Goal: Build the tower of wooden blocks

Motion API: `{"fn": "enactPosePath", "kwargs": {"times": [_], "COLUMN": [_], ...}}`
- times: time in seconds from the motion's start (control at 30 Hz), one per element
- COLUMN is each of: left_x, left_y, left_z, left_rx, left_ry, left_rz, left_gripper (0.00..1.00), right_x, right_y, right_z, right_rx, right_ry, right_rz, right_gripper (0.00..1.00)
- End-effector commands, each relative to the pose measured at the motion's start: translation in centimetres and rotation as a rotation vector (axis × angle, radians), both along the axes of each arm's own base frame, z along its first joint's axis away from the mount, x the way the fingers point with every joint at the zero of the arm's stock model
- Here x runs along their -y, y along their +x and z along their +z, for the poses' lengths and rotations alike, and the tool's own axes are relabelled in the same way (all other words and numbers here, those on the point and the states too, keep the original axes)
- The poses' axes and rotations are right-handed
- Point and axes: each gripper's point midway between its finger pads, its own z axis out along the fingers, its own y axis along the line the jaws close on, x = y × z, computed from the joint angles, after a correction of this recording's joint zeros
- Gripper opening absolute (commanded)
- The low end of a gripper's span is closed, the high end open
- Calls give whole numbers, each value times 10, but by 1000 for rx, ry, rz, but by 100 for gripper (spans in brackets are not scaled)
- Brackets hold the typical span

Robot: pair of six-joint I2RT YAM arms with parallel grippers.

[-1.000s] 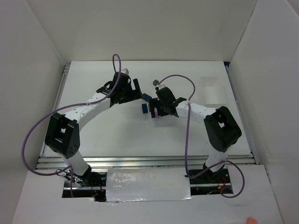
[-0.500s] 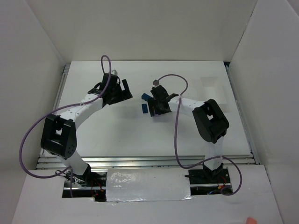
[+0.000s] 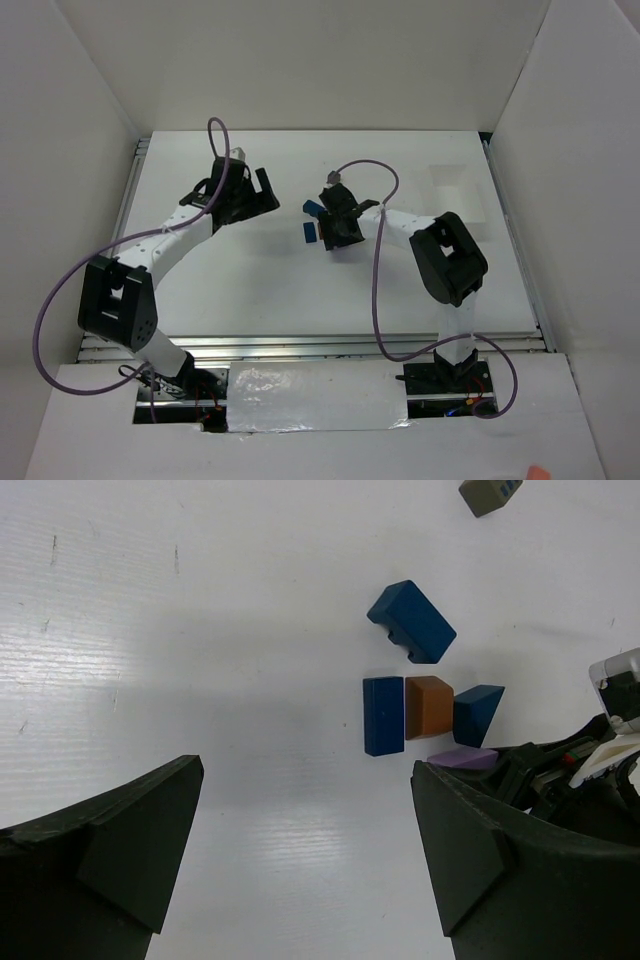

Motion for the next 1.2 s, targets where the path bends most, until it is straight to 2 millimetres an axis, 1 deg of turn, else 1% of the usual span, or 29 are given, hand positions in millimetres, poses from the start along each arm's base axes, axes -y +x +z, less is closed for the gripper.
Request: {"fn": "enactPosePath", "kwargs": {"times": [0.0,0.07,0.1,0.13,0.17,0.2,0.23,0.27,0.3,0.33,0.37,0.4,0.43,0.47,0.5,0.53,0.57,0.63,0.67,0.73,0.77,0.83,0.87,0.9,0.93,0.97,1.0,1.03,1.17], "left_x": [-4,-7,-11,-15,-18,-25,-28,-31,-36,-43,-47,-53,-56,-60,-68,-72,-79,-87,-92,-95,-100,-103,-105,-105,-104,-105,-106,-106,-115], "left_y": [1,-3,-5,-6,-9,-12,-15,-18,-22,-24,-27,-30,-34,-38,-40,-44,-47,-53,-54,-59,-61,-65,-67,-69,-70,-71,-72,-73,-78], "left_z": [22,24,23,24,30,29,35,38,37,45,44,44,51,49,50,55,52,59,59,65,62,66,64,64,66,65,66,67,71], "left_rx": [76,81,79,80,95,93,111,120,119,139,138,135,152,147,150,165,159,177,178,194,187,200,199,202,213,215,219,224,227], "left_ry": [3,13,26,33,33,41,39,39,43,37,39,42,42,47,58,62,66,65,65,65,76,75,77,75,69,70,70,70,104], "left_rz": [-19,-24,-23,-18,-17,-9,-4,-2,8,29,44,57,63,75,99,110,130,162,177,178,193,208,210,211,206,208,208,207,227], "left_gripper": [99,99,99,99,99,99,99,99,99,99,99,99,99,99,99,99,99,99,99,99,99,99,99,99,99,99,99,99,99], "right_x": [-3,-1,4,7,9,11,12,14,21,27,36,38,44,52,53,59,67,84,87,88,88,83,85,84,84,81,81,83,89], "right_y": [6,5,5,7,6,2,1,1,-3,-3,-9,-13,-14,-19,-22,-24,-31,-36,-37,-49,-56,-67,-71,-71,-70,-72,-73,-75,-68], "right_z": [28,40,46,60,67,76,89,94,104,109,114,115,117,117,118,118,115,108,107,100,93,82,79,76,62,63,58,41,27], "right_rx": [50,66,77,107,121,118,137,138,130,122,86,68,49,-21,-57,-96,-175,-211,-216,-257,-274,-308,-340,-358,-411,-451,-495,-572,-603], "right_ry": [-30,-55,-98,-108,-129,-169,-186,-218,-303,-360,-456,-504,-551,-609,-637,-668,-704,-796,-805,-812,-811,-817,-823,-835,-851,-825,-811,-819,-866], "right_rz": [62,118,173,195,237,333,378,431,546,595,715,771,798,855,883,891,912,899,895,917,923,957,964,951,936,888,860,850,776], "right_gripper": [38,37,36,35,35,35,35,35,35,35,35,35,35,35,35,35,36,36,37,37,37,38,38,38,38,38,38,38,39]}}
